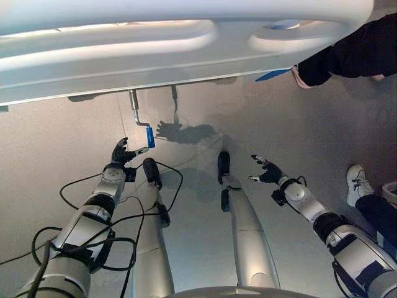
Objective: Raise the hospital bed
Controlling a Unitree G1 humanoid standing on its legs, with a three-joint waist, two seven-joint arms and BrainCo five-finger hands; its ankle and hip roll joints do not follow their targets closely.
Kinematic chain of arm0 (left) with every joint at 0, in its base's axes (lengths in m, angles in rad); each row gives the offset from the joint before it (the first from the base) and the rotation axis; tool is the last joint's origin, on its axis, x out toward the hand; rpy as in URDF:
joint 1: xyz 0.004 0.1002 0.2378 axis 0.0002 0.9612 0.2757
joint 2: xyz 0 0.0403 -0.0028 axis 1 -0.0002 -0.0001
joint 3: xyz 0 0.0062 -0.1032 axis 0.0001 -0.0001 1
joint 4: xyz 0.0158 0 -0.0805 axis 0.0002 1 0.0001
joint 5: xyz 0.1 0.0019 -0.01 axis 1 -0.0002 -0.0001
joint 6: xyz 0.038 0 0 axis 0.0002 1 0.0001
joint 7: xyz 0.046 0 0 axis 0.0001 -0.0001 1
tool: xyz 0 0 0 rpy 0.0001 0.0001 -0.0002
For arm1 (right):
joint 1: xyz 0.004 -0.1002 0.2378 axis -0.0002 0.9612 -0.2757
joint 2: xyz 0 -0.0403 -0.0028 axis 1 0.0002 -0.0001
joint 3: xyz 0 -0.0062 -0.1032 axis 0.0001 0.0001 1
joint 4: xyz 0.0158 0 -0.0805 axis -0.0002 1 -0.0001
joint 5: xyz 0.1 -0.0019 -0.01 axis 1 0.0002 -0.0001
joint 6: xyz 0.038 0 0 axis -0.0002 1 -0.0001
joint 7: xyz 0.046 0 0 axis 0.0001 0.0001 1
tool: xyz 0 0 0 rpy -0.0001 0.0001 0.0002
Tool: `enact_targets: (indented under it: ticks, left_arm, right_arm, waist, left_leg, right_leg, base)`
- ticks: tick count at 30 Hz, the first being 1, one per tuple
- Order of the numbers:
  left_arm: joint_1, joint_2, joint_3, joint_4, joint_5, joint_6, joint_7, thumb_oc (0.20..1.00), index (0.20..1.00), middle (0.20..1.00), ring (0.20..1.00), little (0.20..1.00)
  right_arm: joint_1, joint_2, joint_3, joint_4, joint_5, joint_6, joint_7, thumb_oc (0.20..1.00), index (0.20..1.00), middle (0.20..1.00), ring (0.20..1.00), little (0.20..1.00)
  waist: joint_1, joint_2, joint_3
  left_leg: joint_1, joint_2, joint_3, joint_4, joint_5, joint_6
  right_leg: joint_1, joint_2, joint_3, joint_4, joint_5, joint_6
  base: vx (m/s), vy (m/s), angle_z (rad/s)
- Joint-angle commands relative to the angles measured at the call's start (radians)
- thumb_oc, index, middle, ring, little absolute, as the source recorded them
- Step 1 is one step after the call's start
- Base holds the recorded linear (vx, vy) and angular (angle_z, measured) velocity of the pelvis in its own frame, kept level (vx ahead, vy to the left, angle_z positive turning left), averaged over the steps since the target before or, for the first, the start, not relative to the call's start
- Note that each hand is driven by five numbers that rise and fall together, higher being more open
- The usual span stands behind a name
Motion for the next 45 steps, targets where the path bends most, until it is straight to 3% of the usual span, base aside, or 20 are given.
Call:
enact_targets:
  ticks: [1,8,17,35,36,37,38,39,41,42,44,45]
  left_arm:
    - [-0.006,0.055,0.031,0.009,-0.034,-0.022,0.025,1.000,1.000,1.000,1.000,1.000]
    - [-0.039,0.081,0.028,-0.002,-0.038,-0.027,0.038,1.000,1.000,1.000,1.000,1.000]
    - [-0.112,0.132,-0.036,-0.022,-0.054,-0.023,-0.024,1.000,1.000,1.000,1.000,1.000]
    - [-0.203,0.140,-0.102,-0.055,-0.037,-0.027,-0.020,1.000,1.000,1.000,1.000,1.000]
    - [-0.208,0.136,-0.110,-0.056,-0.035,-0.026,-0.020,1.000,1.000,1.000,1.000,1.000]
    - [-0.216,0.135,-0.116,-0.058,-0.031,-0.025,-0.020,1.000,1.000,1.000,1.000,1.000]
    - [-0.230,0.133,-0.130,-0.066,-0.025,-0.024,-0.019,1.000,1.000,1.000,1.000,1.000]
    - [-0.231,0.133,-0.130,-0.067,-0.025,-0.025,-0.019,1.000,1.000,1.000,1.000,1.000]
    - [-0.251,0.126,-0.151,-0.071,-0.012,-0.021,-0.018,1.000,1.000,1.000,1.000,1.000]
    - [-0.259,0.124,-0.157,-0.072,-0.008,-0.021,-0.018,1.000,1.000,1.000,1.000,1.000]
    - [-0.272,0.120,-0.168,-0.069,0.005,-0.018,-0.017,1.000,1.000,1.000,1.000,1.000]
    - [-0.271,0.119,-0.169,-0.069,0.005,-0.017,-0.017,1.000,1.000,1.000,1.000,1.000]
  right_arm:
    - [0.017,-0.035,0.021,-0.037,0.030,-0.032,-0.015,1.000,1.000,1.000,1.000,1.000]
    - [0.021,-0.048,0.020,-0.059,0.029,-0.041,-0.018,1.000,1.000,1.000,1.000,1.000]
    - [-0.019,-0.073,0.051,-0.078,0.034,-0.040,0.006,1.000,1.000,1.000,1.000,1.000]
    - [-0.050,-0.081,0.084,-0.101,0.028,-0.039,0.014,1.000,1.000,1.000,1.000,1.000]
    - [-0.054,-0.078,0.090,-0.097,0.026,-0.038,0.012,1.000,1.000,1.000,1.000,1.000]
    - [-0.058,-0.076,0.091,-0.095,0.026,-0.038,0.011,1.000,1.000,1.000,1.000,1.000]
    - [-0.062,-0.073,0.099,-0.094,0.023,-0.036,0.010,1.000,1.000,1.000,1.000,1.000]
    - [-0.063,-0.073,0.098,-0.095,0.023,-0.036,0.010,1.000,1.000,1.000,1.000,1.000]
    - [-0.070,-0.071,0.103,-0.088,0.020,-0.032,0.009,1.000,1.000,1.000,1.000,1.000]
    - [-0.074,-0.071,0.104,-0.087,0.018,-0.032,0.008,1.000,1.000,1.000,1.000,1.000]
    - [-0.078,-0.073,0.107,-0.090,0.016,-0.030,0.011,1.000,1.000,1.000,1.000,1.000]
    - [-0.077,-0.073,0.108,-0.089,0.016,-0.030,0.011,1.000,1.000,1.000,1.000,1.000]
  waist:
    - [-0.010,-0.033,0.001]
    - [-0.006,-0.031,0.013]
    - [-0.006,-0.038,0.037]
    - [-0.015,-0.056,0.065]
    - [-0.011,-0.052,0.060]
    - [-0.016,-0.057,0.067]
    - [-0.013,-0.053,0.061]
    - [-0.018,-0.057,0.067]
    - [-0.017,-0.054,0.061]
    - [-0.022,-0.059,0.068]
    - [-0.025,-0.060,0.067]
    - [-0.020,-0.055,0.061]
  left_leg:
    - [-0.094,-0.024,-0.033,0.138,-0.071,0.023]
    - [-0.129,-0.031,-0.042,0.108,-0.045,0.018]
    - [-0.152,-0.030,-0.049,0.069,-0.012,0.011]
    - [-0.159,-0.029,-0.052,0.053,-0.004,0.007]
    - [-0.147,-0.023,-0.060,0.053,-0.037,-0.001]
    - [-0.161,-0.029,-0.053,0.054,-0.006,0.008]
    - [-0.150,-0.023,-0.061,0.053,-0.038,0.000]
    - [-0.164,-0.029,-0.053,0.054,-0.007,0.008]
    - [-0.153,-0.023,-0.060,0.055,-0.039,0.001]
    - [-0.167,-0.028,-0.052,0.057,-0.009,0.009]
    - [-0.167,-0.028,-0.049,0.054,-0.009,0.009]
    - [-0.154,-0.022,-0.057,0.053,-0.040,0.000]
  right_leg:
    - [-0.011,0.039,0.000,-0.229,0.225,0.022]
    - [-0.045,0.033,-0.005,-0.239,0.237,0.025]
    - [-0.066,0.035,-0.017,-0.257,0.256,0.031]
    - [-0.075,0.040,-0.025,-0.260,0.253,0.032]
    - [-0.066,0.048,-0.022,-0.258,0.227,0.039]
    - [-0.078,0.041,-0.024,-0.260,0.251,0.032]
    - [-0.070,0.049,-0.022,-0.257,0.226,0.039]
    - [-0.081,0.042,-0.025,-0.259,0.251,0.032]
    - [-0.072,0.050,-0.020,-0.258,0.226,0.039]
    - [-0.084,0.042,-0.022,-0.260,0.251,0.033]
    - [-0.085,0.043,-0.022,-0.262,0.250,0.034]
    - [-0.074,0.051,-0.019,-0.260,0.225,0.041]
  base:
    - [-0.04,-0.049,0.00]
    - [-0.01,-0.017,0.01]
    - [-0.02,-0.011,0.00]
    - [0.00,0.000,0.00]
    - [0.00,0.000,0.00]
    - [0.08,-0.008,-0.03]
    - [-0.05,-0.003,-0.02]
    - [0.07,0.001,-0.03]
    - [0.00,0.000,0.00]
    - [-0.06,0.000,0.00]
    - [0.01,0.001,0.01]
    - [0.00,0.000,0.00]
